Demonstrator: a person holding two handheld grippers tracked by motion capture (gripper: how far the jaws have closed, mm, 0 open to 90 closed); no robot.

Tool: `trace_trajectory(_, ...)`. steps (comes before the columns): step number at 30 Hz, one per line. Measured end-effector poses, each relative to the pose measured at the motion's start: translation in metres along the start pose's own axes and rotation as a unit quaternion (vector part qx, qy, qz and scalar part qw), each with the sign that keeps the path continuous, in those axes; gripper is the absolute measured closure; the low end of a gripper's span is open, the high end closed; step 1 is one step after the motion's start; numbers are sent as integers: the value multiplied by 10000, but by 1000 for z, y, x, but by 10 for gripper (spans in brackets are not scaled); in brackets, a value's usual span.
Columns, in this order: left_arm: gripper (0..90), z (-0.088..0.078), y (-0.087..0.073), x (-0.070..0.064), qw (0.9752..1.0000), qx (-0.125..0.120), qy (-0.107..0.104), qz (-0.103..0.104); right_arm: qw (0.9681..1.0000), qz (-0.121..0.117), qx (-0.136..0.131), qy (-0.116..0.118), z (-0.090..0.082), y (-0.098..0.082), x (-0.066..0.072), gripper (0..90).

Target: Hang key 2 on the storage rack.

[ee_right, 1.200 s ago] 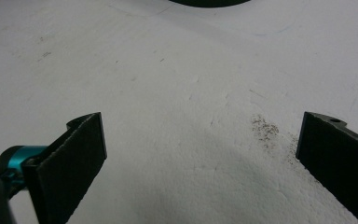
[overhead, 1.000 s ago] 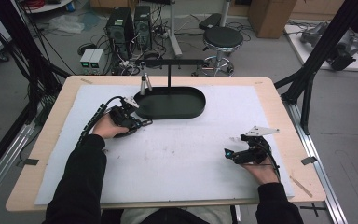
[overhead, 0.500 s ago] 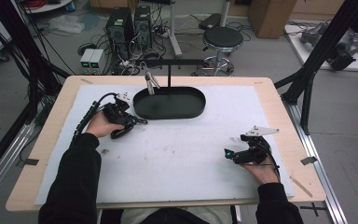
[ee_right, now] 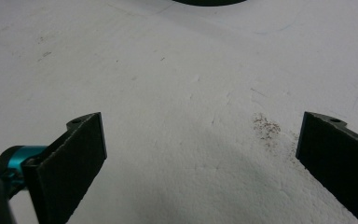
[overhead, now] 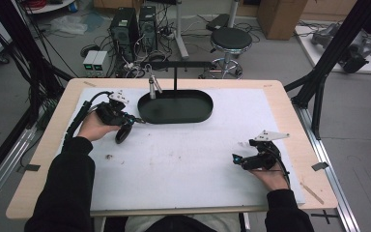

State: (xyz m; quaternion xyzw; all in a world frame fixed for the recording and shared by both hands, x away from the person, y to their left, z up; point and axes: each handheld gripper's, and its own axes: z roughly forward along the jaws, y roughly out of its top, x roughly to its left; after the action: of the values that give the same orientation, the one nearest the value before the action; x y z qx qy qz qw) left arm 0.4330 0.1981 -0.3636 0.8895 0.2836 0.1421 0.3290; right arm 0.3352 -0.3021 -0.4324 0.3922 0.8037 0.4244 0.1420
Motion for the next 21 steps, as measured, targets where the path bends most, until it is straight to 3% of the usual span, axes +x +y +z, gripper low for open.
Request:
trace_trajectory(6,856,-8,11,-4,9995,-35,150,272,10000,-2,-15,-9,0,0,-1,8)
trace_trajectory(16,856,-17,33,-9,9983,-137,210,517,10000,20,-27,0,-1,0,-1,8)
trace_trajectory(21,858,-24,42,-13,9970,-400,327,577,10000,3,-24,-2,-1,0,-1,8)
